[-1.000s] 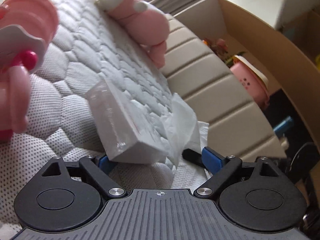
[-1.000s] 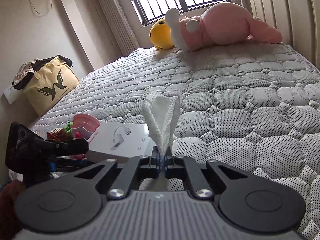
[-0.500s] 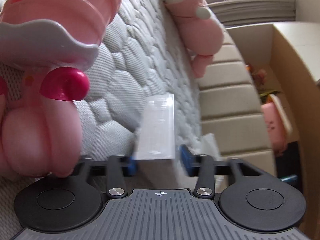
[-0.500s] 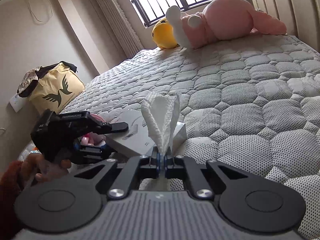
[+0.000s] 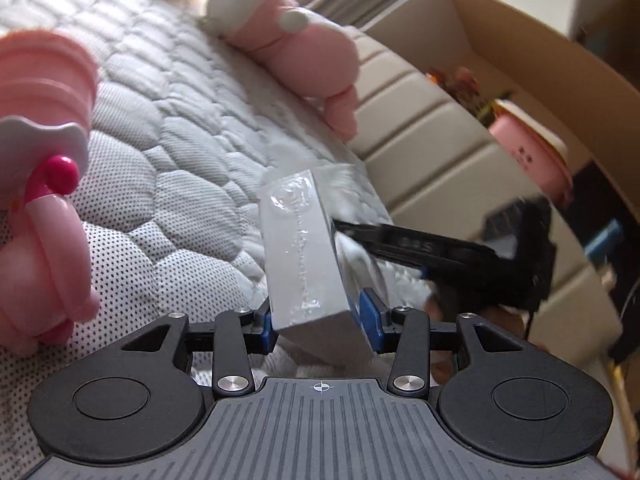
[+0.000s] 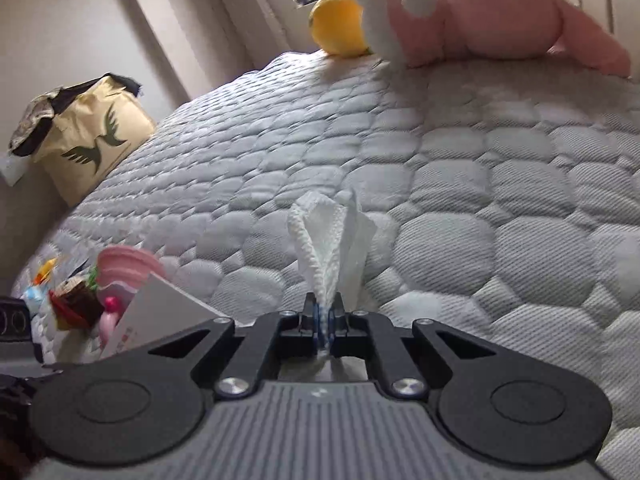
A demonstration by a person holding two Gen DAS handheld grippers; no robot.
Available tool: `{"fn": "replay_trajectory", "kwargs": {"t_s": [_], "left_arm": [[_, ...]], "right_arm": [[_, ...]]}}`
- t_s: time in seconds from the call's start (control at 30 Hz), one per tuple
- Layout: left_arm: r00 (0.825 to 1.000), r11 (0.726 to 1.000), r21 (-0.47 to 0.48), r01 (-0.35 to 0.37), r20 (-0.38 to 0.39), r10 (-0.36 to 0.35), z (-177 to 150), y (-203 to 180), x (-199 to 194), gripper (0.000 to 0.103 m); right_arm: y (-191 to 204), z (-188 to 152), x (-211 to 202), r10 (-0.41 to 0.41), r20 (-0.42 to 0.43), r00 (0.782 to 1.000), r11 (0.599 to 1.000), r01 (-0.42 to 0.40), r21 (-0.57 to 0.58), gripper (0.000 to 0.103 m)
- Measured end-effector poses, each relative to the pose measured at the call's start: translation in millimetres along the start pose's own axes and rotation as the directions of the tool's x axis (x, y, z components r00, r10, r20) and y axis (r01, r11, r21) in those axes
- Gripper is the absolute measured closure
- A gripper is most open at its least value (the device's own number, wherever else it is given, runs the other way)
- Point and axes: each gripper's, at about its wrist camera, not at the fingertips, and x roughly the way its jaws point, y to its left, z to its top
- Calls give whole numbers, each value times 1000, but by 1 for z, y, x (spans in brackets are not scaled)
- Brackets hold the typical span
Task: Clean container
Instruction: 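Hold the wrapped white box in the left tool while the right tool wipes its face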
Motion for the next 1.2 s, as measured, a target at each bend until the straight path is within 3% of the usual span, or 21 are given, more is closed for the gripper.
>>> {"fn": "replay_trajectory", "kwargs": {"t_s": [0.1,0.2,0.37,0.47,0.6,0.8,1.03,1.2], "left_arm": [[1000,995,95,-25,-6,26,-15,-12,-11,44],[999,989,143,-40,-8,42,-33,-18,-20,41],[998,992,106,-67,19,66,-48,-15,-31,41],[996,990,113,-88,21,86,-50,-19,-32,41],[990,972,187,-140,38,135,-53,-37,-33,41],[975,921,318,-224,69,213,-66,-64,-38,38],[973,914,335,-231,79,217,-71,-70,-42,38],[971,915,326,-238,77,225,-73,-71,-41,36]], "right_arm": [[19,-28,-10,74,-30,997,996,-75,-51,97],[29,-50,-30,96,-35,995,992,-98,-83,97],[35,-58,-92,73,123,990,997,-70,-26,97],[53,-57,-120,176,183,967,984,-174,-26,97],[84,-54,-115,306,160,939,952,-302,-45,97],[100,-63,-81,274,89,958,961,-268,-69,97],[62,-84,-100,152,110,982,988,-155,18,97],[27,-108,-109,20,107,994,995,-31,99,97]]}}
